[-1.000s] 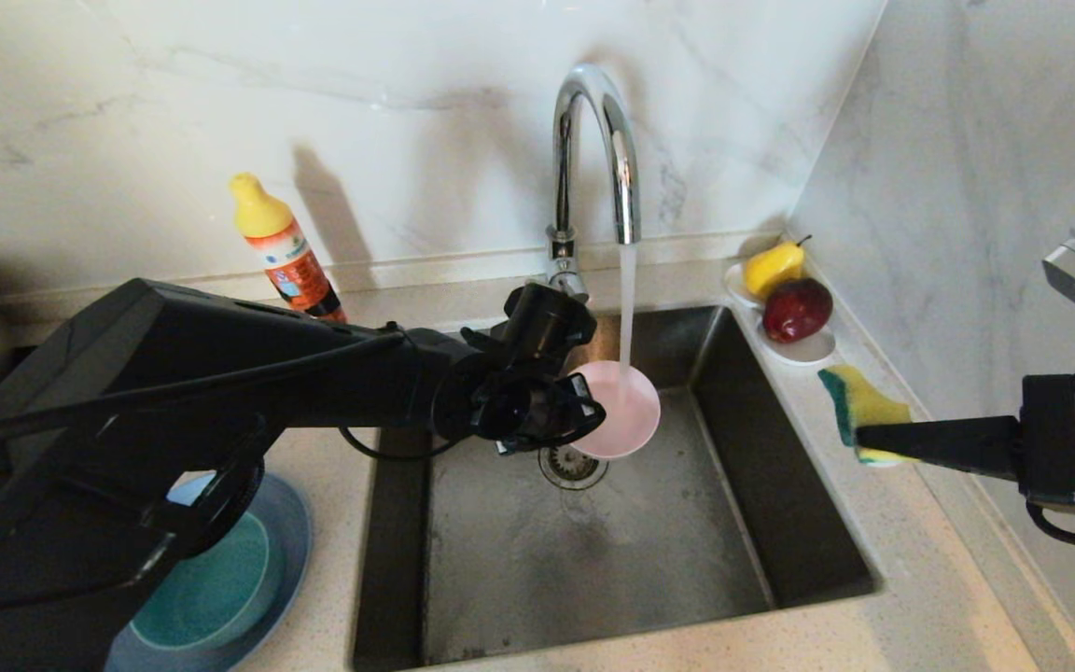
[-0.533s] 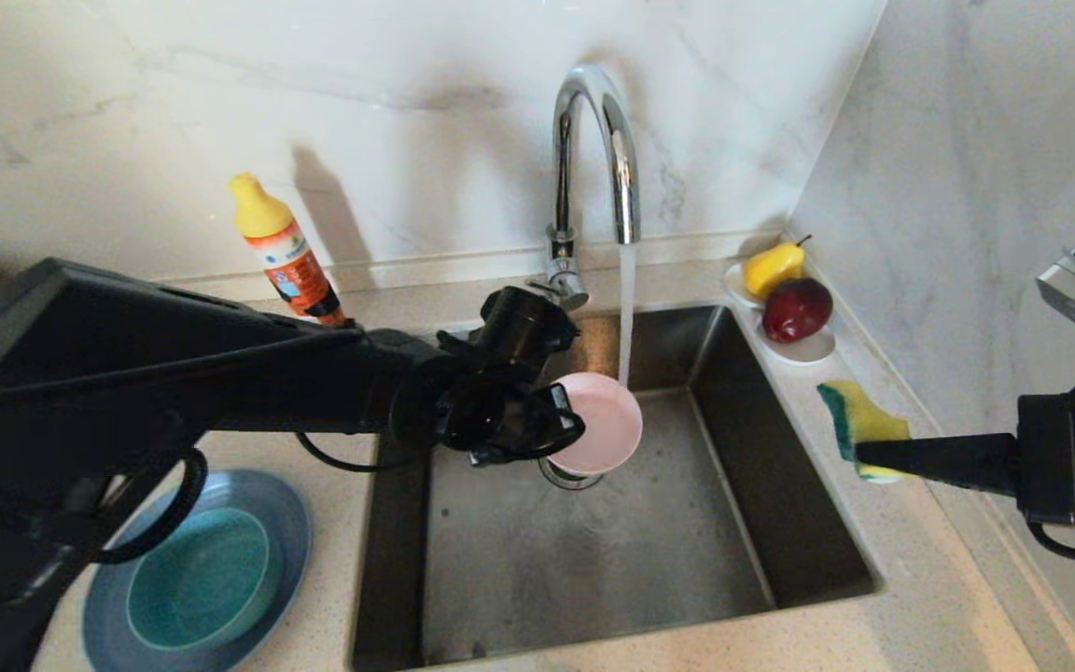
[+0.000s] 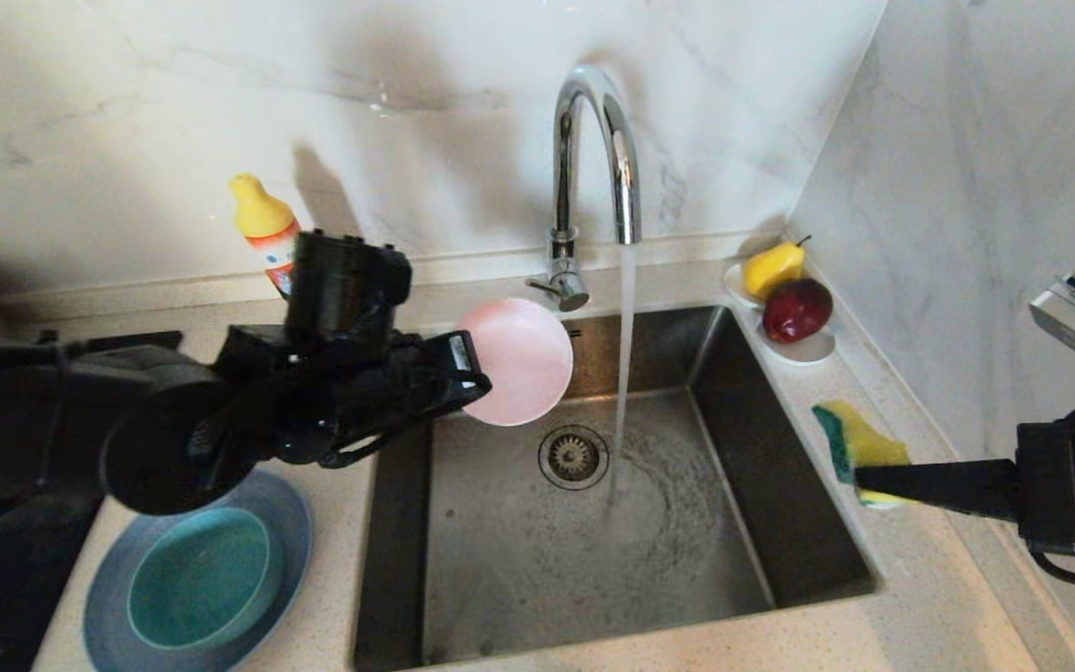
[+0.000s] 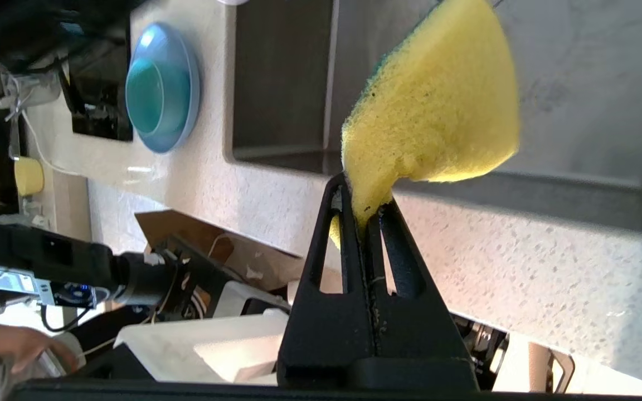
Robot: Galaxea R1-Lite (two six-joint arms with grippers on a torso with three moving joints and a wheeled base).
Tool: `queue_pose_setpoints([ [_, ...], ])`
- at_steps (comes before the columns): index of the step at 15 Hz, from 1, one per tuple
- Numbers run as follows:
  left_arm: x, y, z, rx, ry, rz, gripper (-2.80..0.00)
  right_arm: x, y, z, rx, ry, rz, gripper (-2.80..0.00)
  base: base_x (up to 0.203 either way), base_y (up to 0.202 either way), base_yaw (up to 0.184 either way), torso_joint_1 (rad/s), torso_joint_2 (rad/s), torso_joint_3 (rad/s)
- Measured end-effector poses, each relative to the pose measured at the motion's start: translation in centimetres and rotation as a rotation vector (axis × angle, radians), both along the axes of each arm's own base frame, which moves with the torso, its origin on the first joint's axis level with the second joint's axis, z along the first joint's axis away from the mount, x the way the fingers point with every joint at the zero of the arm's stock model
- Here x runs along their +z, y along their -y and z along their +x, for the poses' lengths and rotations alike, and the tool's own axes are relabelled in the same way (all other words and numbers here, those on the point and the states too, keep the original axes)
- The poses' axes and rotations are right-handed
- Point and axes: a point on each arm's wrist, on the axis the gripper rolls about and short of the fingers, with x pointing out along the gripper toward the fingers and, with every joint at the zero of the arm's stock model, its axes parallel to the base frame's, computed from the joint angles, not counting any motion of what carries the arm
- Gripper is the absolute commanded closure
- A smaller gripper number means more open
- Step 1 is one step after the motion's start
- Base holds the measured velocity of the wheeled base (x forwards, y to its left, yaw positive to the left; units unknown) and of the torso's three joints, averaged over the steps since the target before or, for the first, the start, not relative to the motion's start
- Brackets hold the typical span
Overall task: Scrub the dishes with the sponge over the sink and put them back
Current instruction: Rinse the bowl
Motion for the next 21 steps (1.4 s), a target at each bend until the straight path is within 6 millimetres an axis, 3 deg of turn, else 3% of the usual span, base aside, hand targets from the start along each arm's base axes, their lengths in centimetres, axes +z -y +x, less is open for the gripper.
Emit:
queue_pose_setpoints([
  [6, 2.6, -2.3, -2.8, -0.013, 0.412, -0.042, 0.00, -0.5, 0.0, -0.1, 0.005, -0.018, -0.004, 0.00, 0.000, 0.000, 0.000, 0.000, 0.00, 0.000],
  [13, 3.6, -3.5, -4.9, -0.131, 0.714, -0.188, 0.00, -0.8, 0.0, -0.1, 0.019, -0.027, 0.001, 0.00, 0.000, 0.000, 0.000, 0.000, 0.00, 0.000],
  [21, 3.2, -4.8, -6.0, -0.225, 0.829, -0.215, 0.00, -0.9, -0.2, 0.2, 0.020, -0.025, 0.001, 0.00, 0.000, 0.000, 0.000, 0.000, 0.00, 0.000],
])
